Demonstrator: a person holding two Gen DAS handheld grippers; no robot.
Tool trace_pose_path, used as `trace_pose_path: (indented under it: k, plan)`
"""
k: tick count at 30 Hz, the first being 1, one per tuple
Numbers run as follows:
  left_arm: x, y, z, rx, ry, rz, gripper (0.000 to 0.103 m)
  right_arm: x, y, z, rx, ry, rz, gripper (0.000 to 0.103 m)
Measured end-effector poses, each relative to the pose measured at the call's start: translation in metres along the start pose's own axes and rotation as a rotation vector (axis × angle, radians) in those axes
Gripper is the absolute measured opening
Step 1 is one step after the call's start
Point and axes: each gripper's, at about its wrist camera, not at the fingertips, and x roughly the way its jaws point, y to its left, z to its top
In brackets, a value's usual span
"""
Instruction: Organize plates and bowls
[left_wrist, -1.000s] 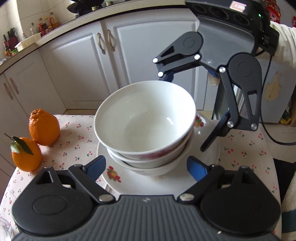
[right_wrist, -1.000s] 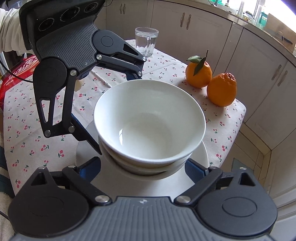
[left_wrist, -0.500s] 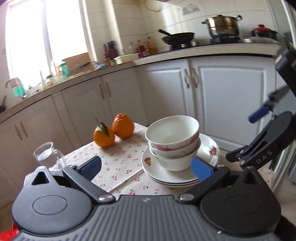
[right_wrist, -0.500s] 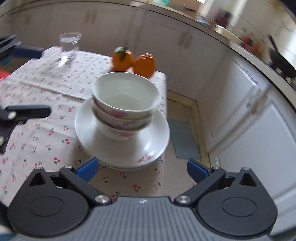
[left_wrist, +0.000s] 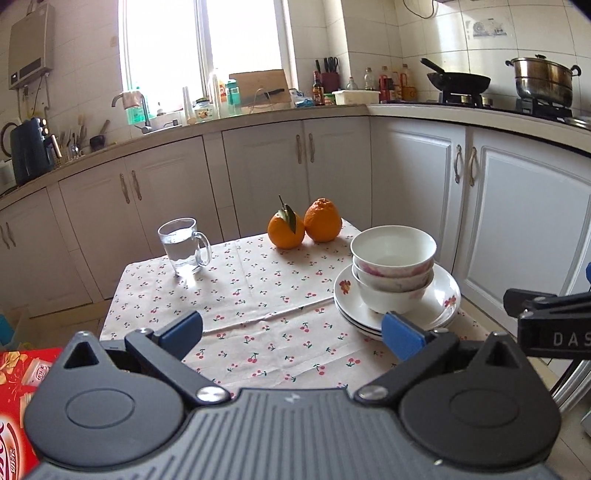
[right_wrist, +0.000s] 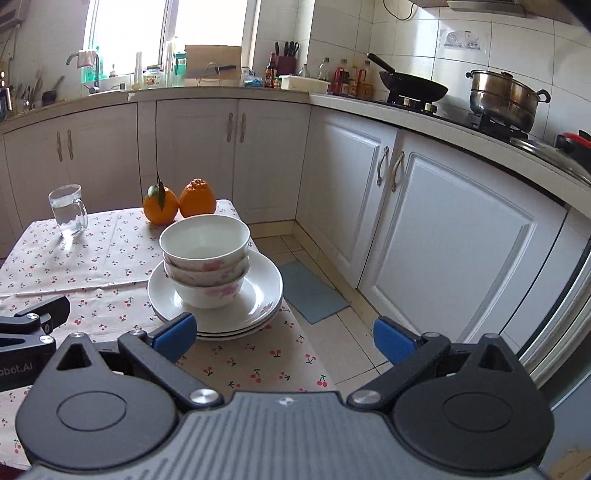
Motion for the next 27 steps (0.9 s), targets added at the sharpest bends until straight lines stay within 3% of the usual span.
trace_pose_path:
  k: [27]
  plan:
    - [-0.004,0.000,-0.009,-0.052,0.031,0.024,0.102,-0.005,0.011,-0.014,0.008,0.005,0.014,0.103]
